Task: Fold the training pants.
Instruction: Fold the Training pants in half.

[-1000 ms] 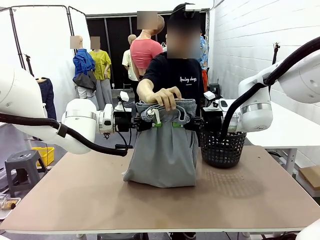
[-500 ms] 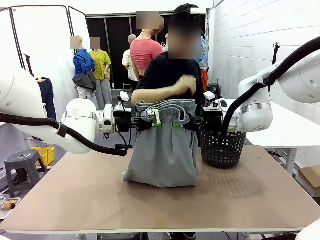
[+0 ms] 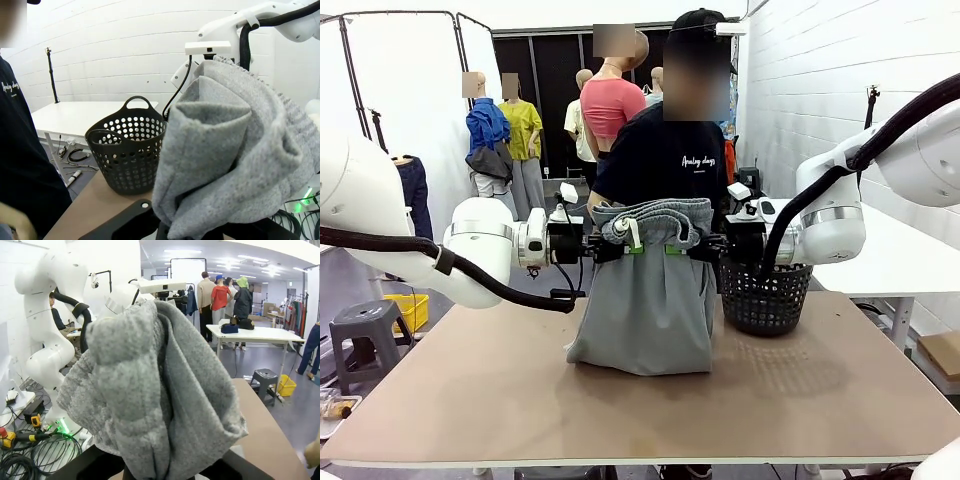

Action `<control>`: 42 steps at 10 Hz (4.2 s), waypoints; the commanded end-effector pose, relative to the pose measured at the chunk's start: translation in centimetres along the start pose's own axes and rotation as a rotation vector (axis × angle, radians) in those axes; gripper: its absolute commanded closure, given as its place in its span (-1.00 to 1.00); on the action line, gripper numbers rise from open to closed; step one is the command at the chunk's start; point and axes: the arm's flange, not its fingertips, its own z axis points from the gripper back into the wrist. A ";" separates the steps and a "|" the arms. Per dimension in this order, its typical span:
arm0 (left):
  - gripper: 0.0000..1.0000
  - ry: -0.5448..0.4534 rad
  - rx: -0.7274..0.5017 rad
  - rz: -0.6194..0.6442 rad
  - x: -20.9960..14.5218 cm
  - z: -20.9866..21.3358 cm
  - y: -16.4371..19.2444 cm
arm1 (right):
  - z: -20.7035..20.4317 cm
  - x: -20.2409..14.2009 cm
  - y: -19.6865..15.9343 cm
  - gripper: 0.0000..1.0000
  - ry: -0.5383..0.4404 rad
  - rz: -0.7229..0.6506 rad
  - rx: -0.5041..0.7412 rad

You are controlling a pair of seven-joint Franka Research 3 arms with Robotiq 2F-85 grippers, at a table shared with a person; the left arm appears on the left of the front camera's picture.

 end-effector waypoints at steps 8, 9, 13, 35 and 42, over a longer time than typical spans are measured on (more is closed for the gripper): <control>1.00 -0.016 0.007 -0.012 0.3 0.0 -0.1 | 0.0 0.2 0.3 1.00 -0.006 0.002 -0.003; 1.00 -0.016 0.007 -0.012 0.3 0.0 -0.1 | 0.0 0.2 0.3 1.00 -0.006 0.002 -0.003; 1.00 -0.016 0.007 -0.012 0.3 0.0 -0.1 | 0.0 0.2 0.3 1.00 -0.006 0.002 -0.003; 1.00 -0.016 0.007 -0.012 0.3 0.0 -0.1 | 0.0 0.2 0.3 1.00 -0.006 0.002 -0.003; 1.00 -0.031 0.041 -0.029 4.0 1.2 5.2 | -0.7 3.9 -4.9 1.00 0.019 0.018 -0.064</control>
